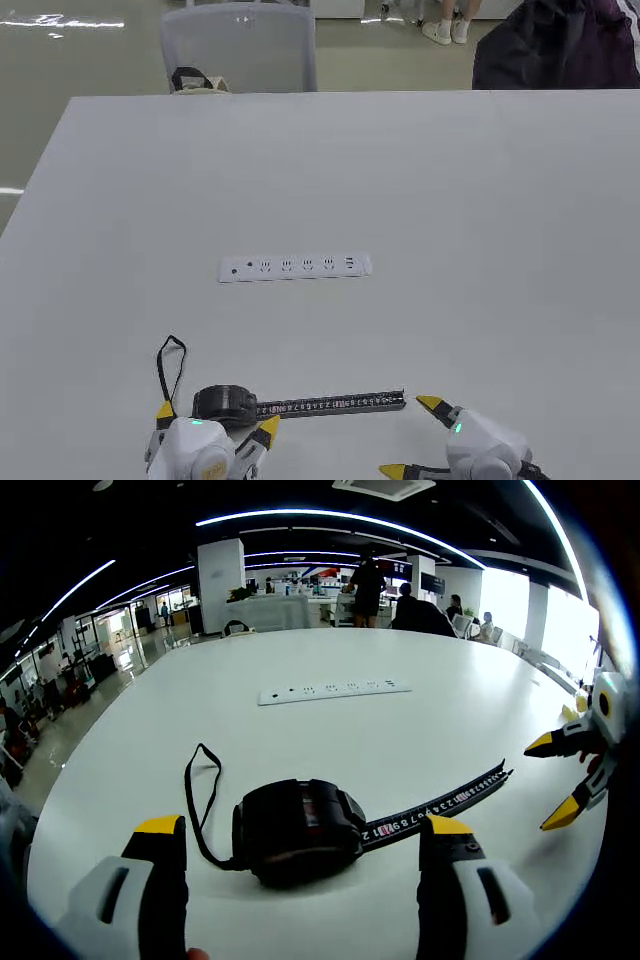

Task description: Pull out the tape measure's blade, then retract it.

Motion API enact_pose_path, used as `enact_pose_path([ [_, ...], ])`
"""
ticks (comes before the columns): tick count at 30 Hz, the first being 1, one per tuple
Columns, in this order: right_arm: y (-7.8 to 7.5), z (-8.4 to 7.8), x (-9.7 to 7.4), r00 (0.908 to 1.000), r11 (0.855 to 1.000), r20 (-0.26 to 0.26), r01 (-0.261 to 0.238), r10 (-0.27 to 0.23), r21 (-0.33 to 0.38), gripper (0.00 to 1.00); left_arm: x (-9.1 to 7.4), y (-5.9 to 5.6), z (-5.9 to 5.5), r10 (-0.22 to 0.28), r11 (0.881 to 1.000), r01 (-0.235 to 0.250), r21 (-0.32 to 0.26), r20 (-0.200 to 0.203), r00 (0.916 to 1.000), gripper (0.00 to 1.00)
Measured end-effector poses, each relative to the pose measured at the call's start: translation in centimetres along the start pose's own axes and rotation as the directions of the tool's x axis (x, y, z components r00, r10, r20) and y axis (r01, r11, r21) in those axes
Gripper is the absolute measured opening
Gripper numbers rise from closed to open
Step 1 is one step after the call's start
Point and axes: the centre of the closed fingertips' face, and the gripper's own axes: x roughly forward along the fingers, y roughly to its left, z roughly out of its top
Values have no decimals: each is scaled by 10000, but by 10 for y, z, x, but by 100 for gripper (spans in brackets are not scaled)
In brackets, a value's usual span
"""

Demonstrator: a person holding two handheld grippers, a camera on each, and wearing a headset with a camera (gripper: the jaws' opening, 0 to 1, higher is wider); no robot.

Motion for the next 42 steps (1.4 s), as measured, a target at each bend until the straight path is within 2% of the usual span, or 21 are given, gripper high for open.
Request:
enact_pose_path([
  [5,-4,-1,6,9997,9995,-73,-241,240,-207,65,4,3,-3,184,9979,-193,-614,-146,9997,95],
  [7,-5,0,8,9994,9990,-69,-342,340,-273,65,8,5,-5,180,9944,-198,-1034,-183,9997,95],
  [15,-13,0,14,9973,9953,-186,-718,707,-653,61,17,9,-12,295,9862,-330,-1621,-242,9993,93],
  [21,-19,-3,18,9936,9901,-282,-1112,1091,-860,56,28,12,-22,306,9758,-388,-2152,-413,9987,85],
  [27,-27,-6,22,9904,9846,-398,-1363,1327,-1095,51,32,13,-25,475,9697,-574,-2375,-470,9978,87],
  [37,-38,-12,29,9735,9607,-810,-2245,2137,-1634,39,33,13,-23,598,9674,-683,-2438,-425,9973,81],
  [42,-39,-13,32,9593,9416,-971,-2794,2652,-1881,33,33,13,-21,652,9664,-713,-2471,-330,9973,79],
])
